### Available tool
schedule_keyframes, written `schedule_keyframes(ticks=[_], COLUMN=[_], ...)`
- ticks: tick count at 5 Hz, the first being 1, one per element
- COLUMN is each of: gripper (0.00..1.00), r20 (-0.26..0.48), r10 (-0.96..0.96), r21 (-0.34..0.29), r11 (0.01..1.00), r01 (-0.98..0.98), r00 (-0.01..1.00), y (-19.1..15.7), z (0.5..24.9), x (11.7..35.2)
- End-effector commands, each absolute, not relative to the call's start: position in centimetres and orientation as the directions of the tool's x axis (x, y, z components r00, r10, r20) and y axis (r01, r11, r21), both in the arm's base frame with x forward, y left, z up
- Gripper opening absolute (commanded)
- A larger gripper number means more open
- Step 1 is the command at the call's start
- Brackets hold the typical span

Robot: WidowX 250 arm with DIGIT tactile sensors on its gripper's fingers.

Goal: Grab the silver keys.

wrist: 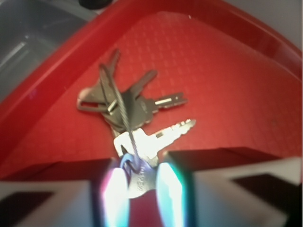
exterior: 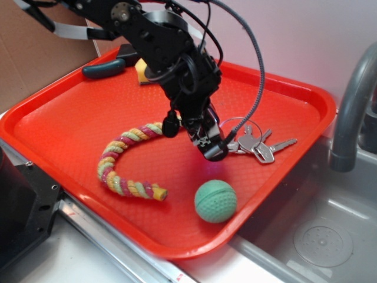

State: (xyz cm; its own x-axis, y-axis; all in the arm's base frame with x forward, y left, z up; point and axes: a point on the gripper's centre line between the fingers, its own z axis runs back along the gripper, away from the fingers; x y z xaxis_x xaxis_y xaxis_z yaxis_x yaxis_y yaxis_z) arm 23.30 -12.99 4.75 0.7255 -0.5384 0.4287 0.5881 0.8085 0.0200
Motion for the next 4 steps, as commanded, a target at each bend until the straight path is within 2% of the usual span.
schedule_keyframes(ticks=[1, 3, 4], gripper=[1.0, 1.0, 0.0], r20=[0.53, 0.598, 0.59], r10=[-0.541, -0.537, -0.543], r21=[0.006, -0.037, -0.056], r11=[0.773, 0.722, 0.711], r01=[0.635, 0.69, 0.701], r00=[0.653, 0.594, 0.598], y=[-13.3, -13.2, -13.7], z=[6.8, 5.7, 5.3], x=[23.8, 24.7, 24.7])
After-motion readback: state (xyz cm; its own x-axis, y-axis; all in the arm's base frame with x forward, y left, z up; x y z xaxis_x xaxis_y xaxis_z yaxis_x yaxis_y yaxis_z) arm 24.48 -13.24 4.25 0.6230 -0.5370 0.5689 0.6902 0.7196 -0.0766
